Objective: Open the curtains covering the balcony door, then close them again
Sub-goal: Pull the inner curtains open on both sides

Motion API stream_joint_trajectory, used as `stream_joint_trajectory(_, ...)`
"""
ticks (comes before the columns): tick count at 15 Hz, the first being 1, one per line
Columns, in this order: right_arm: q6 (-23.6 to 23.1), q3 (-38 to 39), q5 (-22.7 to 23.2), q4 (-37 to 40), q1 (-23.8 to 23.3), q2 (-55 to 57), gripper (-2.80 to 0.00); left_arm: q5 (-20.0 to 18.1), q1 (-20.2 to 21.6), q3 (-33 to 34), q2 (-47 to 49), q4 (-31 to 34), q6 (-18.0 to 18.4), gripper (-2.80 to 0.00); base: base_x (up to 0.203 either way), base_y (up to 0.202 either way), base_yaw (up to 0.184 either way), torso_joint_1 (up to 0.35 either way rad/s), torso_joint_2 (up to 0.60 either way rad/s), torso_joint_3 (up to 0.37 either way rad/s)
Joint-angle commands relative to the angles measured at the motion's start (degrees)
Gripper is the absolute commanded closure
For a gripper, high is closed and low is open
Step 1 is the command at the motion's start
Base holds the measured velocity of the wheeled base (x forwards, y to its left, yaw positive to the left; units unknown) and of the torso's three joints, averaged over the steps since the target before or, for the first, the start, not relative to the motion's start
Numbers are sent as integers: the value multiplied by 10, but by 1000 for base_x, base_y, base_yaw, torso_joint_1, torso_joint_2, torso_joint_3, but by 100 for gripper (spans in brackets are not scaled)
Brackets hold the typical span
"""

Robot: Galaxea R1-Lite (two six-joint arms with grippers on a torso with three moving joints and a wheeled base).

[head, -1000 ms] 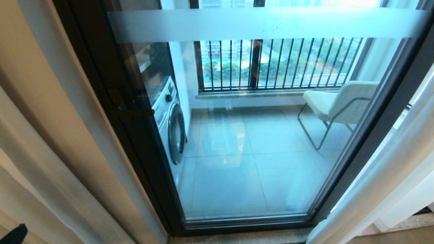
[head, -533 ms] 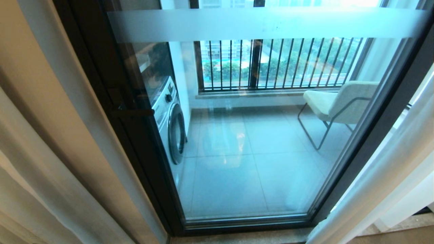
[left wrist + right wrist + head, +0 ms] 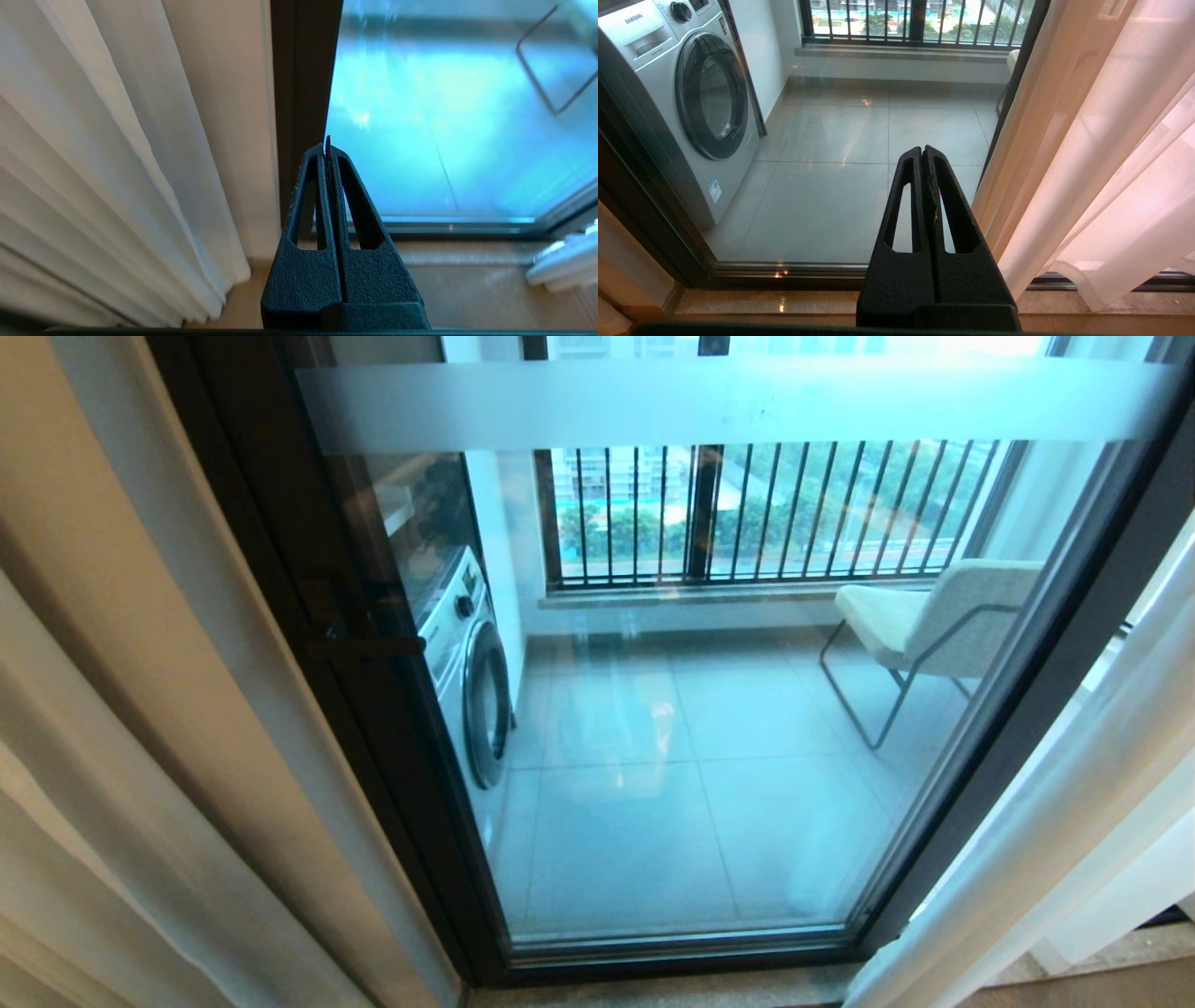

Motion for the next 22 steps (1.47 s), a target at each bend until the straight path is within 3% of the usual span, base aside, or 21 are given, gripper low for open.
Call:
stream_joint_trajectory(1, 0, 0, 0, 0, 0, 1, 0, -1, 1, 0, -55, 0, 3, 0, 0, 0, 0, 0, 0, 0)
stream_joint_trajectory(3, 0, 0, 0, 0, 0, 1, 0, -2, 1, 0, -92, 0, 5, 0, 0, 0, 0, 0, 0, 0)
stream_joint_trajectory(22, 0, 0, 0, 0, 0, 1, 0, -1, 1, 0, -91, 0, 3, 0, 0, 0, 0, 0, 0, 0)
